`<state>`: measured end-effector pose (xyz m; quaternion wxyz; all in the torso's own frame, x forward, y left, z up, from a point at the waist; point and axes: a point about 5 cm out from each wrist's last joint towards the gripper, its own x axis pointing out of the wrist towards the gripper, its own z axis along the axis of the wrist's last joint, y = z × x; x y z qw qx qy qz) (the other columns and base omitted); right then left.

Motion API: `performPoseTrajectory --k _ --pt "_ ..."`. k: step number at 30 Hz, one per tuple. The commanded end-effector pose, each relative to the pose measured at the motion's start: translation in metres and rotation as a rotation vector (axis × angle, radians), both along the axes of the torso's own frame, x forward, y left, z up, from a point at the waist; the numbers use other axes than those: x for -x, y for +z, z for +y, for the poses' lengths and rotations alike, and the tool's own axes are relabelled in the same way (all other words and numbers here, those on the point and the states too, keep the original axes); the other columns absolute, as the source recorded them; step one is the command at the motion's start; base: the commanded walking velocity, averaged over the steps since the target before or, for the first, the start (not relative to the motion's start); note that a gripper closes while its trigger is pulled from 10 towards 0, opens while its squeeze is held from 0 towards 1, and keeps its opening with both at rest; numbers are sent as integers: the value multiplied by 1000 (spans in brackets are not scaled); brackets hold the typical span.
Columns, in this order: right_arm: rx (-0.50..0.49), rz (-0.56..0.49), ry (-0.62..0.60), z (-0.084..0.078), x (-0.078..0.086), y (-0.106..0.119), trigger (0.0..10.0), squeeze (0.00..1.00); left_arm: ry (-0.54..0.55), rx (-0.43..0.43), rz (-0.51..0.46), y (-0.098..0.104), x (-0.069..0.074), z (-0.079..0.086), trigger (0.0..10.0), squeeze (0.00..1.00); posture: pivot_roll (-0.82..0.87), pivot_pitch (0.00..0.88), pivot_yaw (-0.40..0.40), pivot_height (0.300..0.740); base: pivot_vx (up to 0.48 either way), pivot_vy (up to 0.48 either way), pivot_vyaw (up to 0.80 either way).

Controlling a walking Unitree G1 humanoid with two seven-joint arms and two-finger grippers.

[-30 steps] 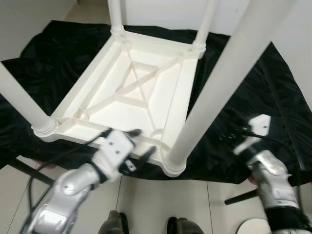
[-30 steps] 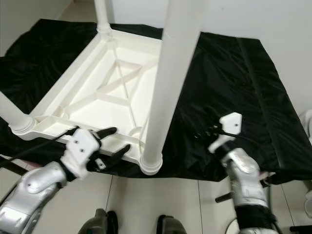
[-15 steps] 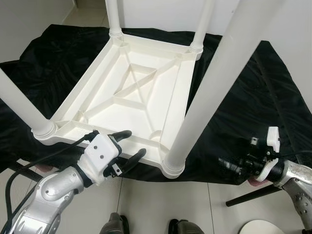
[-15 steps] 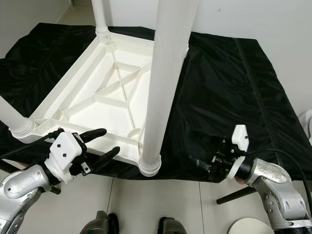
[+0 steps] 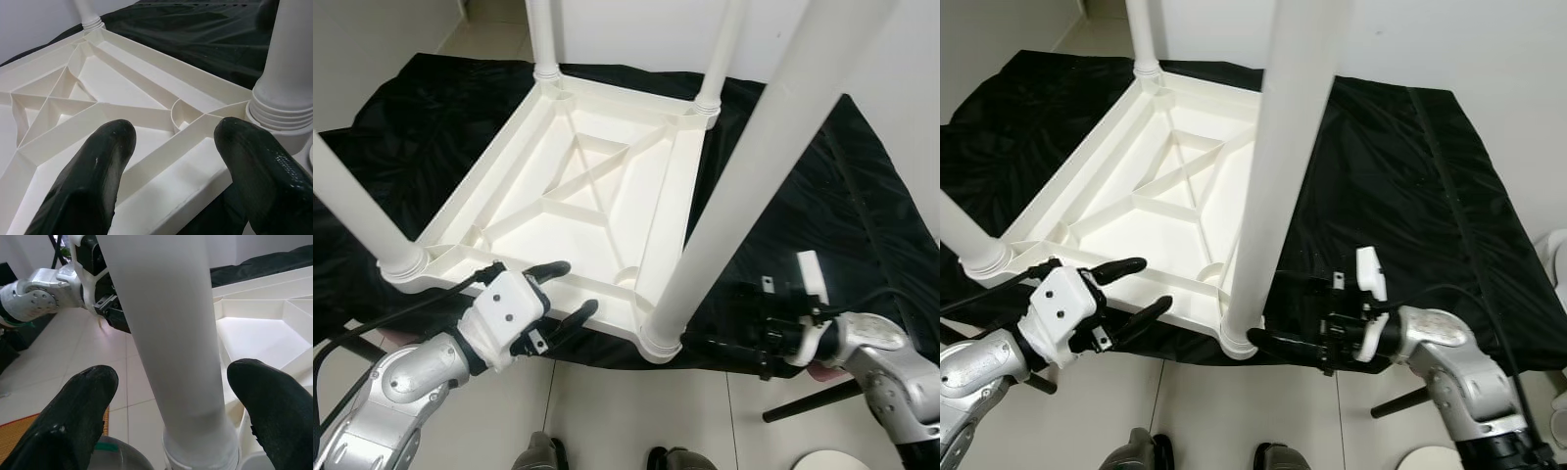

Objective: Building children table

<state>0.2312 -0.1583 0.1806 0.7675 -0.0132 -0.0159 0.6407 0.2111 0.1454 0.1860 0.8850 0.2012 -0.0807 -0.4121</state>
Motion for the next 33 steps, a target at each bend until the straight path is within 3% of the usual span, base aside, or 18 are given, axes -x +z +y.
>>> performPoseTrajectory --k 1,3,6,12,13,18,23,29,33 --pt "10 -3 3 4 -1 -2 10000 0 -108 -48 38 -5 5 -2 10000 0 -46 117 -22 740 0 0 0" --pt "9 -4 4 9 -3 -4 10000 0 -103 -43 35 -5 4 -3 10000 0 -41 117 -28 740 0 0 0" --pt "16 -39 -10 32 -9 -14 10000 0 -93 -38 26 -6 3 -5 10000 0 -35 119 -33 740 0 0 0" --pt "20 -78 -81 36 -15 -19 10000 0 -89 -37 22 -5 3 -5 10000 0 -32 121 -37 740 0 0 0" --pt "21 -117 -142 34 -18 -21 10000 0 -85 -36 19 -6 3 -5 10000 0 -34 125 -38 740 0 0 0" --pt "12 -165 -223 29 -24 -19 10000 0 -86 -33 18 -5 2 -6 10000 0 -43 131 -34 740 0 0 0" --pt "22 -169 -287 21 -30 -22 10000 0 -90 -32 13 -5 0 -7 10000 0 -50 132 -26 740 0 0 0" --pt "75 -162 -372 -7 -39 -32 10000 0 -108 -14 14 -6 -2 -13 10000 0 -63 132 -14 740 0 0 0" --pt "96 -173 -406 -17 -46 -34 10000 0 -122 -5 17 -6 -1 -16 10000 0 -71 136 -5 740 0 0 0"
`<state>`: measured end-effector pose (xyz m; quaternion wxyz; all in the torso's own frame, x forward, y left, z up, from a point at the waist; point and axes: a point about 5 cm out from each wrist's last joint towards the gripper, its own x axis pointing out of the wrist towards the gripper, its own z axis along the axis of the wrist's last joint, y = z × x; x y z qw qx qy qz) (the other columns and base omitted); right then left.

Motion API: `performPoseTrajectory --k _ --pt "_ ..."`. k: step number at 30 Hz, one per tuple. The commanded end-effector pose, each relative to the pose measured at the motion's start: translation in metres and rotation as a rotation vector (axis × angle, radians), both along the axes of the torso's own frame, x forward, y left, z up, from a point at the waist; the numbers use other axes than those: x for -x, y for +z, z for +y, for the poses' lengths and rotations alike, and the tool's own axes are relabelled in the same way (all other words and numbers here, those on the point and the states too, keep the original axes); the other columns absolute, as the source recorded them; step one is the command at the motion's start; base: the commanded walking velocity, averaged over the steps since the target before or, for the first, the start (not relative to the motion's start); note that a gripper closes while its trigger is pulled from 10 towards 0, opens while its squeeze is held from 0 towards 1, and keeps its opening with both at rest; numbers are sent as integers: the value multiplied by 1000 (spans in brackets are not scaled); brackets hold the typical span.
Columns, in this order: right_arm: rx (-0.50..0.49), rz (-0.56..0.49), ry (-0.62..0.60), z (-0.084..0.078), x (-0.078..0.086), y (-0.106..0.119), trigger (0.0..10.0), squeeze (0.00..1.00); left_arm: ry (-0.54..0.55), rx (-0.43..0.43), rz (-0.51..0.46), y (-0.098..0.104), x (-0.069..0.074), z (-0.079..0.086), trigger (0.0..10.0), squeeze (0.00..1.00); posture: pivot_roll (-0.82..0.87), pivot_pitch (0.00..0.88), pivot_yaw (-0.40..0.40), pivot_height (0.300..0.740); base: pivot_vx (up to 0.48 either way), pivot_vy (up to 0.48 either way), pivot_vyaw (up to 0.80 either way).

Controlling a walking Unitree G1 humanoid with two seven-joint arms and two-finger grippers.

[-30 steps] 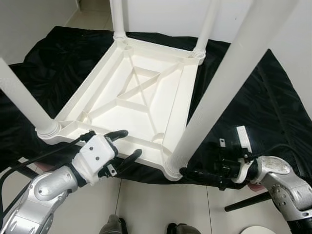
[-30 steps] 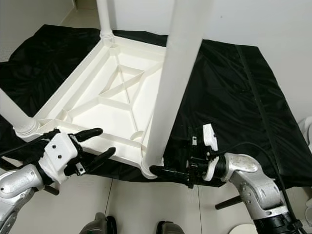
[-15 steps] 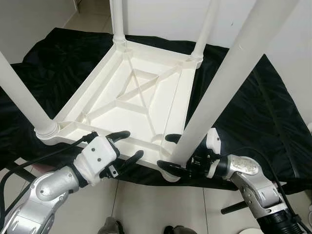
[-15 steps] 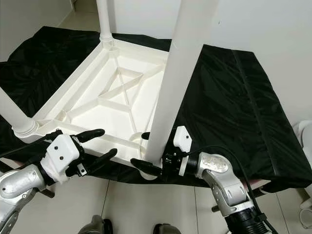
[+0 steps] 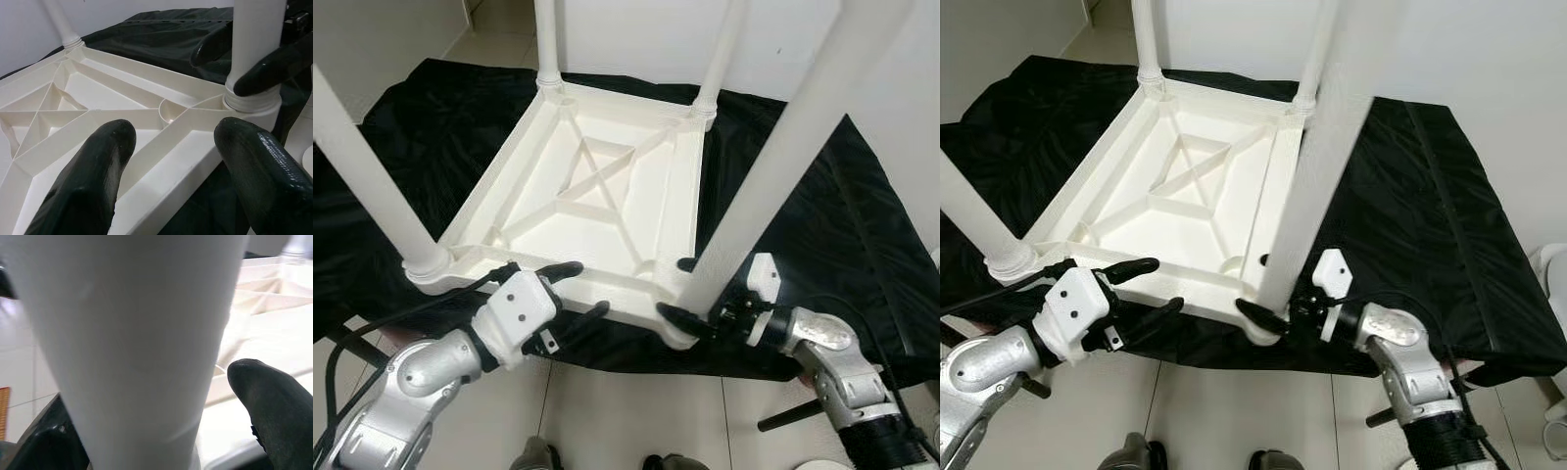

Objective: Building children table

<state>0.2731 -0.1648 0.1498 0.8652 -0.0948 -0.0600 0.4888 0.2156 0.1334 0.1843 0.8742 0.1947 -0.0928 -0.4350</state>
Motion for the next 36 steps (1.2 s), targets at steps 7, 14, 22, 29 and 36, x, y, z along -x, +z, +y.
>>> performPoseTrajectory --k 7,14,22,29,36 --pt "21 -31 -117 -21 -31 4 10000 0 -82 -8 25 -4 0 -8 10000 0 -81 144 9 740 0 0 0" --pt "-29 -81 -218 -21 -55 12 10000 0 -89 -4 22 -3 -3 -10 10000 0 -79 153 13 740 0 0 0" --pt "-146 -60 -298 -11 -58 12 10000 0 -47 44 9 -1 -6 -20 10000 0 -75 161 12 740 0 0 0" --pt "-145 -67 -193 9 -39 5 10000 0 39 69 8 -1 -17 -38 10000 0 -89 165 17 740 0 0 0" --pt "-134 -80 -209 8 -38 7 10000 0 53 88 21 -1 -22 -43 10000 0 -97 162 20 740 0 0 0"
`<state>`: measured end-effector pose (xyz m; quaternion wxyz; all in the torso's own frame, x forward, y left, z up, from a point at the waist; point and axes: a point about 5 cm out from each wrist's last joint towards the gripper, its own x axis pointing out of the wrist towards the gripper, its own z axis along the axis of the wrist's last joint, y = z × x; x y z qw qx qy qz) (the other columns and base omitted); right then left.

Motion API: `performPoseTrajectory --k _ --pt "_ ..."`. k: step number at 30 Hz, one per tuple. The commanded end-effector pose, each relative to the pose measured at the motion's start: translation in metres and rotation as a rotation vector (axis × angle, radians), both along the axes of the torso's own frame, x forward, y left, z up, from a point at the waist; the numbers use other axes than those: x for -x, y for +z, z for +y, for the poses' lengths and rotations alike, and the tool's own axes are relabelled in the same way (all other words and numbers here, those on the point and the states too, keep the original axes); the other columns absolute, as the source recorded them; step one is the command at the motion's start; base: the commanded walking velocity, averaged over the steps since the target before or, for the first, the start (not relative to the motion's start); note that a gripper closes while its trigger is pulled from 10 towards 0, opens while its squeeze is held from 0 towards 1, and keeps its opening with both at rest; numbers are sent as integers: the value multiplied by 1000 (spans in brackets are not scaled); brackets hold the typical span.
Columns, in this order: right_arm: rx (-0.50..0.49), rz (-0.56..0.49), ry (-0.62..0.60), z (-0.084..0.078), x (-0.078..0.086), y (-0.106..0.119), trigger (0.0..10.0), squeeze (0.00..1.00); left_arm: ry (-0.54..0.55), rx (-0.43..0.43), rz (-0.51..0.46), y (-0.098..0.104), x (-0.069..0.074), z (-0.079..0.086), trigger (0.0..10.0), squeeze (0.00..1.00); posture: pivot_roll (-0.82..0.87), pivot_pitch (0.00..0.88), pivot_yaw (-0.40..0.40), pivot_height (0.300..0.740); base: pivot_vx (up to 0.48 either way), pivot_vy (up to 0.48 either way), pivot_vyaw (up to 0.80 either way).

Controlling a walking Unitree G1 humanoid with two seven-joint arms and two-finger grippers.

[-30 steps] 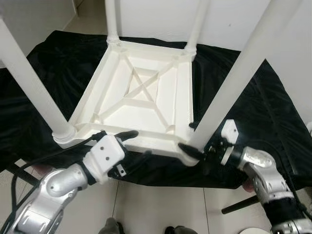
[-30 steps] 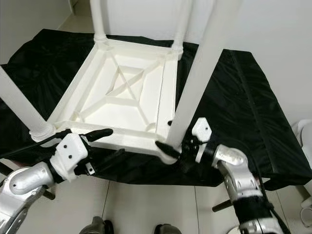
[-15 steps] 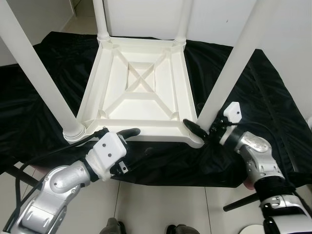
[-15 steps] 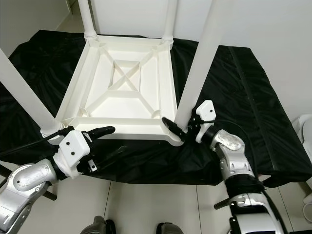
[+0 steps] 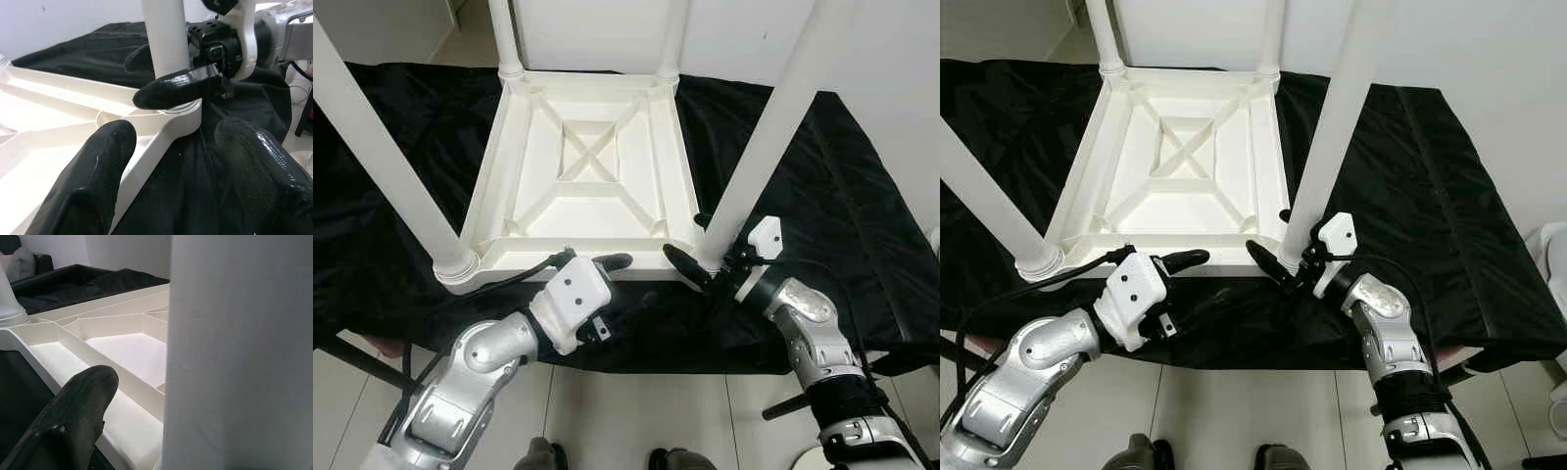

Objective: Building children table

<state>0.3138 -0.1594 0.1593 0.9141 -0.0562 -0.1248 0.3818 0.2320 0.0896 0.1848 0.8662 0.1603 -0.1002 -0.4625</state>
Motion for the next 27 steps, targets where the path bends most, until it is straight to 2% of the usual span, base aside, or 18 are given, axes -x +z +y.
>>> performPoseTrajectory --k 1,3,4,5,6,7,8,10,11,12,13,14,15,22,23,24,25,27 --pt "27 9 2 -1 3 0 10000 0 118 19 14 -4 -6 -1 10000 0 -99 160 20 740 0 0 0" --pt "40 14 -1 -6 4 2 10000 0 105 2 56 -10 -6 -4 10000 0 -101 160 20 740 0 0 0" --pt "45 21 2 -8 4 2 8471 0 99 -1 61 -11 -5 -5 10000 0 -105 157 20 740 0 0 0" --pt "45 21 2 -8 4 2 8471 0 99 -1 61 -11 -5 -5 10000 0 -105 157 20 740 0 0 0" --pt "50 27 -1 -9 5 2 6431 0 99 -3 62 -12 -5 -6 10000 0 -106 157 20 740 0 0 0" --pt "53 32 -2 -10 5 2 4902 0 101 -4 61 -12 -5 -7 10000 0 -106 155 20 740 0 0 0" --pt "57 35 -5 -12 5 1 4196 0 105 -6 61 -13 -6 -8 10000 0 -109 153 18 740 0 0 0" --pt "59 37 -7 -12 5 1 4196 0 107 -7 62 -13 -7 -8 10000 0 -109 153 18 740 0 0 0" --pt "62 42 -8 -13 6 0 2157 0 112 -7 62 -13 -7 -9 10000 0 -110 152 17 740 0 0 0" --pt "62 42 -8 -13 6 0 2157 0 112 -7 62 -13 -7 -9 10000 0 -110 152 17 740 0 0 0" --pt "61 49 -10 -12 6 -2 549 0 122 -6 59 -13 -9 -9 10000 0 -112 150 15 740 0 0 0" --pt "61 49 -10 -12 6 -2 549 0 122 -6 59 -13 -9 -9 10000 0 -112 150 15 740 0 0 0" --pt "47 69 -19 -11 7 -5 0 0 140 -4 58 -13 -12 -8 10000 0 -114 148 13 740 0 0 0" --pt "36 75 -43 -8 8 -4 0 0 153 -10 57 -13 -14 -8 10000 0 -117 146 5 740 0 0 0" --pt "25 78 -65 -7 8 -4 4392 0 161 -7 55 -12 -16 -8 10000 0 -119 145 1 740 0 0 0" --pt "25 78 -65 -7 8 -4 4392 0 161 -7 55 -12 -16 -8 10000 0 -119 145 1 740 0 0 0" --pt "17 81 -81 -6 8 -3 10000 0 167 -4 53 -12 -17 -8 10000 0 -123 144 -2 740 0 0 0" --pt "5 85 -116 -2 8 -3 10000 0 204 1 54 -12 -20 -7 10000 0 -130 147 -9 740 0 0 0"
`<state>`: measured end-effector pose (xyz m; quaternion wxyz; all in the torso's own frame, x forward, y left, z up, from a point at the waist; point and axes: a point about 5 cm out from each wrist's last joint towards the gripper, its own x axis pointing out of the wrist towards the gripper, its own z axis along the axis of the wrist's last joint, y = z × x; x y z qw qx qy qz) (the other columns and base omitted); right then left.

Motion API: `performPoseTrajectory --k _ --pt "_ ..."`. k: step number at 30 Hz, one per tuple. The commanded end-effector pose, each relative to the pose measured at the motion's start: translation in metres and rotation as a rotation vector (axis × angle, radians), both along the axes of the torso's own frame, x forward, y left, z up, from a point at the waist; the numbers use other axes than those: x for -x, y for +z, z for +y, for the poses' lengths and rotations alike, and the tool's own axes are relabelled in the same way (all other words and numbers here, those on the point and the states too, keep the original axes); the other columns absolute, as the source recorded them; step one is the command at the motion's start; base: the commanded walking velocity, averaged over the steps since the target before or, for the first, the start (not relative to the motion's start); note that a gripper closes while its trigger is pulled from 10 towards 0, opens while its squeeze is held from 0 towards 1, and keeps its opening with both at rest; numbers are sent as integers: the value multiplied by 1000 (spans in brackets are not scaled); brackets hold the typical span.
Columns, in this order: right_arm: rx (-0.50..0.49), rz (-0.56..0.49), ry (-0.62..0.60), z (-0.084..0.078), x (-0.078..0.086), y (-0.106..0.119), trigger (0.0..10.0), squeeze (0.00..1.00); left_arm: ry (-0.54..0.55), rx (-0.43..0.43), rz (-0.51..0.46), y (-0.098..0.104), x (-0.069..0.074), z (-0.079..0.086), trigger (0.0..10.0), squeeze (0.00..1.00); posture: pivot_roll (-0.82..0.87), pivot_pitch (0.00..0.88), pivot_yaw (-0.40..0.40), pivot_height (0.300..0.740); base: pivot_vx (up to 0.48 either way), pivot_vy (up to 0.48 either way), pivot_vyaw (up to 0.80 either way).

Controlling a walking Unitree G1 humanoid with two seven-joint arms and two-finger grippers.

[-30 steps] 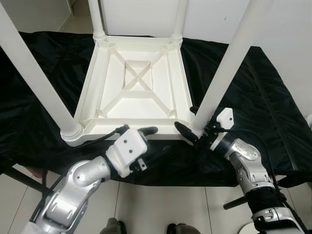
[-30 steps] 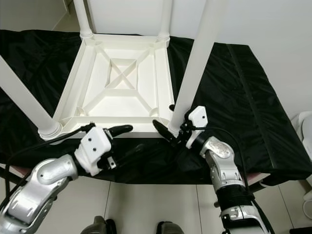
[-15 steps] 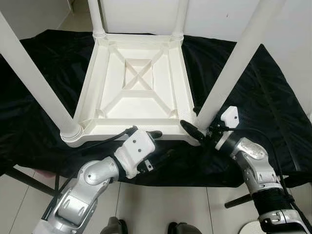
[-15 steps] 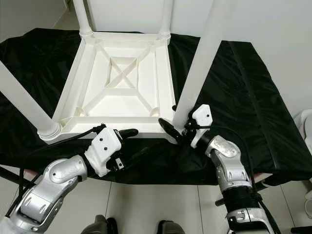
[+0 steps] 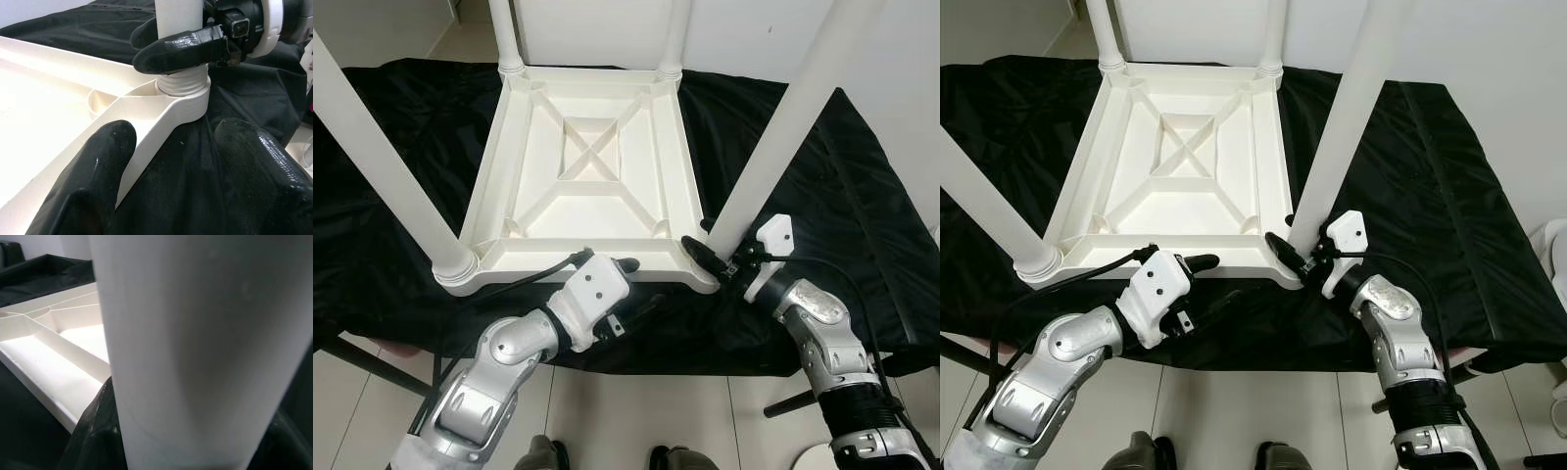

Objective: Building children table

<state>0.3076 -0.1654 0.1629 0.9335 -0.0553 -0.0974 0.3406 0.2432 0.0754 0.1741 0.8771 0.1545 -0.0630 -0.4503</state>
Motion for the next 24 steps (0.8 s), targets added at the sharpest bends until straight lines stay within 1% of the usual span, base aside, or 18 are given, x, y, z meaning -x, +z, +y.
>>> performPoseTrajectory --k 1,2,4,5,6,8,10,11,12,14,15,16,18,19,20,21,23,24 --pt "-3 31 -58 7 2 -6 10000 0 194 20 -7 -2 -12 8 10000 0 -131 147 -10 740 0 0 0" --pt "-3 31 -58 7 2 -6 10000 0 194 20 -7 -2 -12 8 10000 0 -131 147 -10 740 0 0 0" --pt "-24 23 -119 14 3 -7 10000 0 238 20 -10 -2 -15 10 10000 0 -131 147 -12 740 0 0 0" --pt "-24 23 -119 14 3 -7 10000 0 238 20 -10 -2 -15 10 10000 0 -131 147 -12 740 0 0 0" --pt "-34 16 -174 19 5 -7 10000 0 274 20 -9 -3 -19 11 10000 0 -129 148 -12 740 0 0 0" --pt "-34 16 -174 19 5 -7 10000 0 274 20 -9 -3 -19 11 10000 0 -129 148 -12 740 0 0 0" --pt "-85 22 -274 31 9 -8 10000 0 337 26 -6 -2 -26 15 10000 0 -129 147 -12 740 0 0 0" --pt "-85 22 -274 31 9 -8 10000 0 337 26 -6 -2 -26 15 10000 0 -129 147 -12 740 0 0 0" --pt "-112 26 -329 35 10 -7 10000 0 366 34 -3 -2 -29 16 10000 0 -130 147 -11 740 0 0 0" --pt "-112 26 -329 35 10 -7 10000 0 366 34 -3 -2 -29 16 10000 0 -130 147 -11 740 0 0 0" --pt "-144 39 -421 38 11 -7 10000 0 390 54 9 0 -31 17 10000 0 -133 146 -11 740 0 0 0" --pt "-144 39 -421 38 11 -7 10000 0 390 54 9 0 -31 17 10000 0 -133 146 -11 740 0 0 0" --pt "-186 47 -593 41 13 -5 10000 0 435 88 19 2 -33 15 10000 0 -128 146 -14 740 0 0 0" --pt "-186 47 -593 41 13 -5 10000 0 435 88 19 2 -33 15 10000 0 -128 146 -14 740 0 0 0" --pt "-198 46 -646 43 13 -4 10000 0 460 103 27 3 -34 15 10000 0 -125 146 -13 740 0 0 0" --pt "-198 46 -646 43 13 -4 10000 0 460 103 27 3 -34 15 10000 0 -125 146 -13 740 0 0 0" --pt "-214 48 -660 48 15 -3 10000 0 489 113 46 2 -35 14 10000 0 -118 147 -5 740 0 0 0" --pt "-220 42 -653 54 17 -1 10000 0 522 124 59 2 -36 15 10000 0 -118 147 -5 740 0 0 0"
